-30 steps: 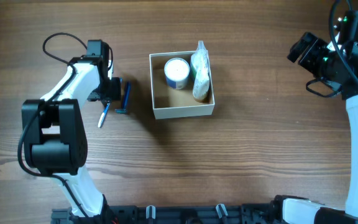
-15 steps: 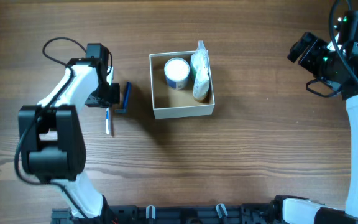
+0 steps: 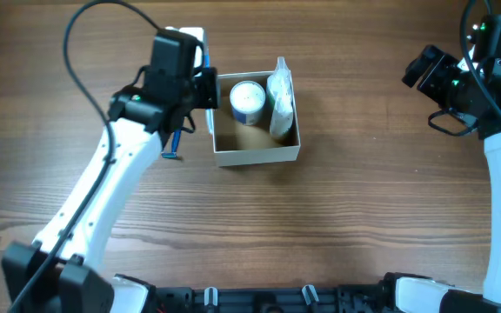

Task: Pack container
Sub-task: 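Place the toothbrush into the box and release it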

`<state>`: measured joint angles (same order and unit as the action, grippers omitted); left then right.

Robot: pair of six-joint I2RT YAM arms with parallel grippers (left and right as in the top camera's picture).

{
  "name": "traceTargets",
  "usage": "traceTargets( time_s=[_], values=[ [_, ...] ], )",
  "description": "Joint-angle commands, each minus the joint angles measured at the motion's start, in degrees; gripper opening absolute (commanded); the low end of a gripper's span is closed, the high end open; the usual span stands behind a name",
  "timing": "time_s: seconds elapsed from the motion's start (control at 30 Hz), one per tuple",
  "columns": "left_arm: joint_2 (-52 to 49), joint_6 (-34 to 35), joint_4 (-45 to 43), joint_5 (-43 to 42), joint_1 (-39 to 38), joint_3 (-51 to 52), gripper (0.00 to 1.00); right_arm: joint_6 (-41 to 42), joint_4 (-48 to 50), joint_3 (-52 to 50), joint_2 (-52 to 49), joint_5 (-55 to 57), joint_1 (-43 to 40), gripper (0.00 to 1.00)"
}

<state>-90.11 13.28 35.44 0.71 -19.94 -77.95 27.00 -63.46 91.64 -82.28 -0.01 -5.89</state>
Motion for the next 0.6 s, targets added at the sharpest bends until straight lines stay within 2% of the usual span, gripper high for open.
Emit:
traceTargets(
  time_s=[0.0,0.17,0.27,0.37,0.47,0.5,0.57],
  values=[
    [-6.69,2.67,-3.67,-0.26,-1.44,-0.11,0.04,0.13,0.02,0.59,-0.13,-0.55,-0.07,1.00],
    [-13.25,2.64,-3.96,-0.50,-2.91,-0.11,0.04,0.15,0.02,0.59,-0.13,-0.52,-0.07,1.00],
    [-13.35,4.13,-2.23,-0.92,-3.21,-0.15,0.04,0.13,0.02,0.59,-0.13,-0.52,-0.07,1.00],
    [-10.62,6.95,0.66,-0.92,-3.04,-0.20,0.10,0.15,0.02,0.59,-0.13,-0.55,-0.07,1.00],
    [-7.19,6.95,3.26,-0.87,-3.04,-0.20,0.17,0.13,0.02,0.59,-0.13,-0.52,-0.07,1.00],
    [-6.01,6.95,4.44,-0.85,-3.04,-0.20,0.22,0.13,0.02,0.59,-0.13,-0.55,-0.07,1.00],
    [-4.11,6.91,7.21,-0.42,-3.04,-0.17,0.51,0.11,0.02,0.59,-0.13,-0.52,-0.07,1.00]
  ],
)
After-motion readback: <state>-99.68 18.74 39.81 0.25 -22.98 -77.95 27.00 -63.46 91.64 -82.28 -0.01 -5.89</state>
